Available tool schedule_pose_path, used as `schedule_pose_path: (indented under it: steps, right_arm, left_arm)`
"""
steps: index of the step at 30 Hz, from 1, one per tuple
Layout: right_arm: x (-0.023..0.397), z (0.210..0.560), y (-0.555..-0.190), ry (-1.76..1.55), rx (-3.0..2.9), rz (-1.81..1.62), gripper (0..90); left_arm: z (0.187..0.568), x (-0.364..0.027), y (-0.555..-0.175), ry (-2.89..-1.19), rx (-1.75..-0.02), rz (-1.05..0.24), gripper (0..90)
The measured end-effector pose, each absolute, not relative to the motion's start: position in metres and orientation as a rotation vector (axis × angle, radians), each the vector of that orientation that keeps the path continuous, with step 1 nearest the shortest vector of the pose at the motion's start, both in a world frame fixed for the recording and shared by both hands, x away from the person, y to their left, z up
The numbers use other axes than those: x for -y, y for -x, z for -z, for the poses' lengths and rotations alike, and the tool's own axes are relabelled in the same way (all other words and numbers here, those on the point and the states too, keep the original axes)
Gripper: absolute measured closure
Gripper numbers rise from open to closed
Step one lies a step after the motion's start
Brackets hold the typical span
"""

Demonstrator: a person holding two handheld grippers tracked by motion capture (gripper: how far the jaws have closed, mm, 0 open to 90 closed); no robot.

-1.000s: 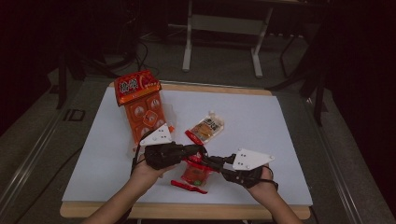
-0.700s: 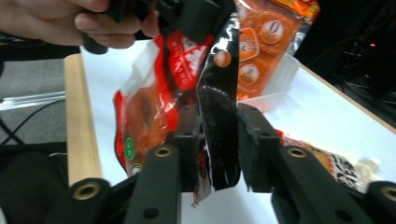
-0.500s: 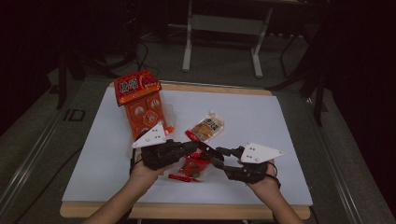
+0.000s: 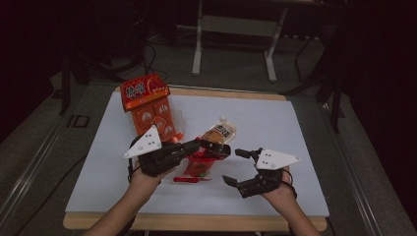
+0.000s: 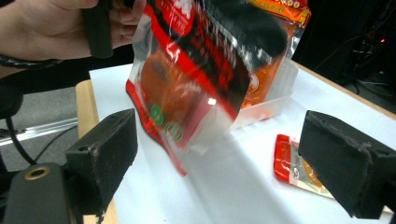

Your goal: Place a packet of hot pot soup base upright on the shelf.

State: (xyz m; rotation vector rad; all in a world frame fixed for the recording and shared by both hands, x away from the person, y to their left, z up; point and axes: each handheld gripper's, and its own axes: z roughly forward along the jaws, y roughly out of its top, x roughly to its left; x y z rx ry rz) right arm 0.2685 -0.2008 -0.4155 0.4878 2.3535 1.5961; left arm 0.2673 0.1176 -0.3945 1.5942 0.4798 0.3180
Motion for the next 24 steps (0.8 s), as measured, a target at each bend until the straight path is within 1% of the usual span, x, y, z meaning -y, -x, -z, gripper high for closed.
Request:
schedule_pose_path:
  steps: [8, 12, 16, 17, 20, 22, 24]
  right_arm:
    - [0.207, 0.416, -0.272, -0.529, -2.351, -1.6, 11.2]
    - [0.214, 0.414, -0.274, -0.553, -2.323, -1.607, 11.2]
    - [0.217, 0.415, -0.276, -0.562, -2.319, -1.612, 11.3]
    - [0.218, 0.416, -0.276, -0.563, -2.319, -1.613, 11.3]
    - [0.219, 0.416, -0.277, -0.568, -2.315, -1.62, 11.3]
    - [0.219, 0.417, -0.277, -0.571, -2.317, -1.621, 11.4]
    - [0.219, 0.417, -0.278, -0.57, -2.318, -1.623, 11.4]
  left_arm:
    - [0.395, -0.137, -0.27, -1.536, -0.511, -0.364, 88.2]
    - [0.393, -0.154, -0.272, -1.503, -0.509, -0.4, 88.1]
    - [0.394, -0.168, -0.279, -1.508, -0.486, -0.4, 88.0]
    - [0.395, -0.172, -0.28, -1.506, -0.491, -0.419, 88.0]
    - [0.398, -0.178, -0.284, -1.501, -0.491, -0.418, 88.0]
    - [0.402, -0.188, -0.289, -1.494, -0.5, -0.456, 88.0]
    - [0.405, -0.194, -0.293, -1.477, -0.504, -0.455, 88.0]
